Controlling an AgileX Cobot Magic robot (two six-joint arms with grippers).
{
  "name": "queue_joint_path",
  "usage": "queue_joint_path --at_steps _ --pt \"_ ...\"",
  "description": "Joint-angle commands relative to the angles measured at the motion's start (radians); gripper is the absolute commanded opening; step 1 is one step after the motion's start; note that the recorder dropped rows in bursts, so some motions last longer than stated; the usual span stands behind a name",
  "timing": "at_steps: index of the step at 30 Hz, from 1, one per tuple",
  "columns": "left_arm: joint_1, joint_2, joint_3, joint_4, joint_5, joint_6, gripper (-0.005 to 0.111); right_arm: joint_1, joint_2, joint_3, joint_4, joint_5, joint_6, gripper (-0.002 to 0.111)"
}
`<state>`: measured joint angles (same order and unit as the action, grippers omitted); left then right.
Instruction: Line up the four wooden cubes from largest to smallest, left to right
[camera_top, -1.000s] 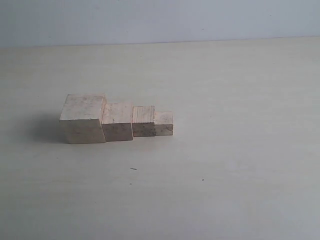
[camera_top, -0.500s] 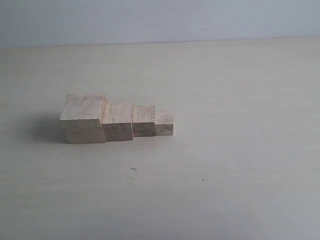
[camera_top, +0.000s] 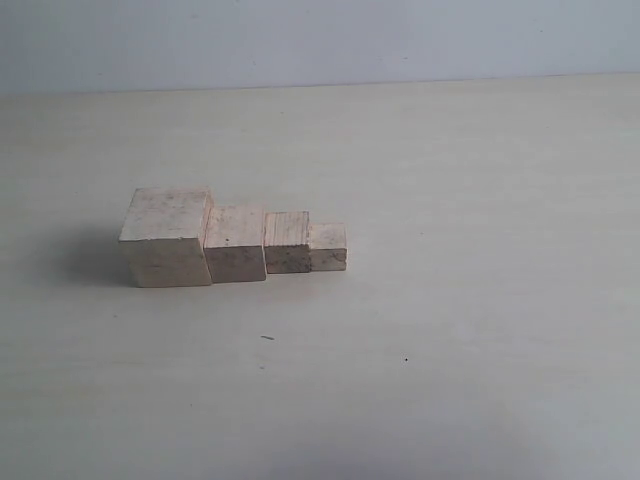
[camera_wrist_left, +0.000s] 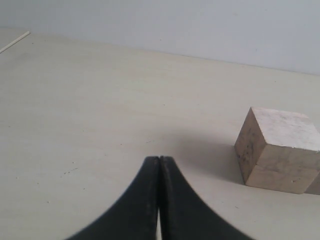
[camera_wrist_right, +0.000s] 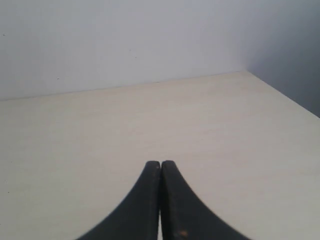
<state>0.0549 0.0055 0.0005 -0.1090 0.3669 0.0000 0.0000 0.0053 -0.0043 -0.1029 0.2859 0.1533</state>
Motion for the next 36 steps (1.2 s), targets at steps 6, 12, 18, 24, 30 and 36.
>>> queue_joint_path --at_steps 6,12,18,24,30,36 --pt "-0.005 -0.006 0.0 0.0 -0.006 0.0 0.0 0.0 -0.005 0.004 -0.004 0.053 -0.004 0.0" --pt "-0.005 -0.006 0.0 0.0 -0.006 0.0 0.0 0.0 -0.005 0.004 -0.006 0.053 -0.004 0.0" --pt "-0.005 -0.006 0.0 0.0 -0.006 0.0 0.0 0.0 -0.005 0.004 -0.006 0.053 -0.004 0.0" --pt "-0.005 -0.006 0.0 0.0 -0.006 0.0 0.0 0.0 -0.005 0.004 -0.006 0.053 -0.004 0.0" --pt "-0.005 -0.006 0.0 0.0 -0.006 0.0 0.0 0.0 -0.005 0.004 -0.006 0.053 -0.004 0.0" --pt "-0.005 -0.006 0.0 0.0 -0.006 0.0 0.0 0.0 -0.005 0.004 -0.006 0.053 -0.004 0.0"
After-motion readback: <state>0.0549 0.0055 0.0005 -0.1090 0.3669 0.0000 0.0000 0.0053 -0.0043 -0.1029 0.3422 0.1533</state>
